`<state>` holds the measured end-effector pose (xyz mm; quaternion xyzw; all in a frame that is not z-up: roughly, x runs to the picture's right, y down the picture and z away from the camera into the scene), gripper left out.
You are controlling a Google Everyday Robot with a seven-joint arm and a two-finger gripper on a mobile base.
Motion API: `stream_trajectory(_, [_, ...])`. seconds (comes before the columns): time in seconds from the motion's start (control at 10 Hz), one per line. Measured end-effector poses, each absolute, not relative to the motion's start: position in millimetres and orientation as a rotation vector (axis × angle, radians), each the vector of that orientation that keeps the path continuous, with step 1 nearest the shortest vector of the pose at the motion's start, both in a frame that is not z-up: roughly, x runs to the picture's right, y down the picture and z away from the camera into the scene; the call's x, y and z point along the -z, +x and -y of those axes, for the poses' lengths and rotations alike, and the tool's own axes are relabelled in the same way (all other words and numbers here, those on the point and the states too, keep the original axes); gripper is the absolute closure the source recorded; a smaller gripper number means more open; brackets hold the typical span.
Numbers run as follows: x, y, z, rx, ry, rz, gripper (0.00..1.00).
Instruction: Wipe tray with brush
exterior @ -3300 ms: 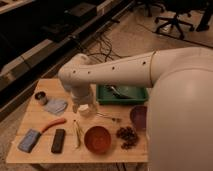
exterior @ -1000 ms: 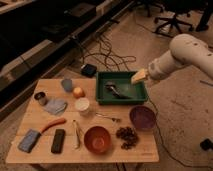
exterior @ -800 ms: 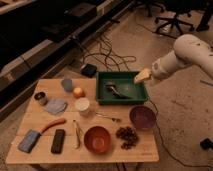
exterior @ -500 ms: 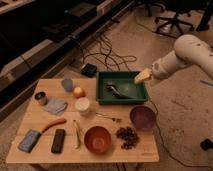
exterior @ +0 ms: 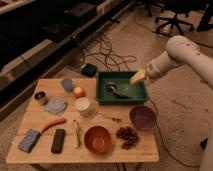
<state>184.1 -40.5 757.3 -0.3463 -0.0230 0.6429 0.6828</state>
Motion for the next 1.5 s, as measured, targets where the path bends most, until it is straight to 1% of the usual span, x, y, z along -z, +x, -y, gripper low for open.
stream_trajectory(0.2, [-771.9, 182.2, 48.0, -1.366, -0.762, 0.048, 0.35])
stream_trajectory(0.5, [-799.1, 152.5, 51.4, -1.141, -0.618, -0.022, 0.35])
stream_trajectory(0.7, [-821.6, 134.0, 43.0, -1.046, -0.616, -0.019, 0.35])
stream_trajectory(0.8, [-828.9, 130.6, 39.0, -1.035, -0.613, -0.014, 0.35])
stream_trajectory(1.0, [-846.7, 131.7, 31.0, -1.062, -0.518, -0.031, 0.35])
stream_trajectory(1.3, [-858.8, 133.0, 28.5, -1.061, -0.443, -0.019, 0.35])
stream_trajectory(1.5, [-868.7, 130.3, 31.8, -1.074, -0.459, 0.013, 0.35])
